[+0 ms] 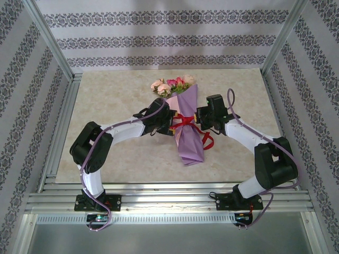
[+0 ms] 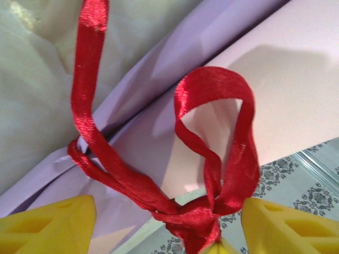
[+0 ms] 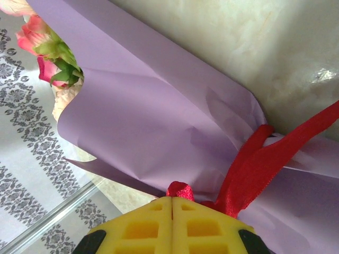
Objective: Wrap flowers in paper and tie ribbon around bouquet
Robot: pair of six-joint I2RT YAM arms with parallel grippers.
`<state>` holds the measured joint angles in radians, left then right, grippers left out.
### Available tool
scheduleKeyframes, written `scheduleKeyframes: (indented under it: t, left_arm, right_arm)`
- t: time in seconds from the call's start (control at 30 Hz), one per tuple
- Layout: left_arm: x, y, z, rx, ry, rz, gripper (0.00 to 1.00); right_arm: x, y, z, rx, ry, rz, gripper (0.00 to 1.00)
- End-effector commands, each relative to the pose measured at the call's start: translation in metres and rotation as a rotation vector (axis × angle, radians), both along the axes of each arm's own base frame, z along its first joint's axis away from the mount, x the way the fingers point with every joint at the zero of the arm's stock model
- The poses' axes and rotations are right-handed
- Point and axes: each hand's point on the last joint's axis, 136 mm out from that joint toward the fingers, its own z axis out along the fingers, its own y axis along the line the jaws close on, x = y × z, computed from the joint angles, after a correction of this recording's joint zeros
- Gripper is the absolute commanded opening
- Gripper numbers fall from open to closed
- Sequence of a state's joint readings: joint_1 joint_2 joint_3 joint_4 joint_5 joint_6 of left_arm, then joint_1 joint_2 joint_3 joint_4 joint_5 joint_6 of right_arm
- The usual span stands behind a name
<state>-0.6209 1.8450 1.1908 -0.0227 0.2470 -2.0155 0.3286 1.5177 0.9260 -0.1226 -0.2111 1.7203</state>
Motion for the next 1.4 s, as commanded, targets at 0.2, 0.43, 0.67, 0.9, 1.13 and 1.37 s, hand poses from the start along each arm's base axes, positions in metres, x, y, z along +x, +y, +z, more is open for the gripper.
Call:
scheduleKeyframes:
  t: [0.2,0.43,0.67,0.9,1.13,1.37]
  left_arm:
    - [-0.004,0.008,0.007,0.013,0.073,0.09,0.75]
    - [-0.005,0.011,-0.013,0.049,0.136,0.067,0.76]
    - [0.006,0.016,-0.026,0.095,0.144,0.021,0.77]
    - [-0.011,0.034,-0.032,0.189,0.196,-0.007,0.76]
    - [-0.012,0.03,-0.04,0.179,0.213,-0.026,0.73]
    - [0.001,0.029,-0.049,0.176,0.194,0.023,0.67]
  right_arm:
    - [-0.006,-0.002,0.002,0.004,-0.008,0.02,0.0]
    - [-0.005,0.0,0.003,0.007,-0.009,0.025,0.0]
    - [-0.007,0.002,0.002,0.008,-0.009,0.028,0.0]
    - [-0.005,0.003,0.003,0.006,-0.011,0.03,0.0]
    - [-0.006,0.002,0.002,-0.001,-0.01,0.028,0.0]
    - [-0.006,0.002,0.002,0.001,-0.008,0.031,0.0]
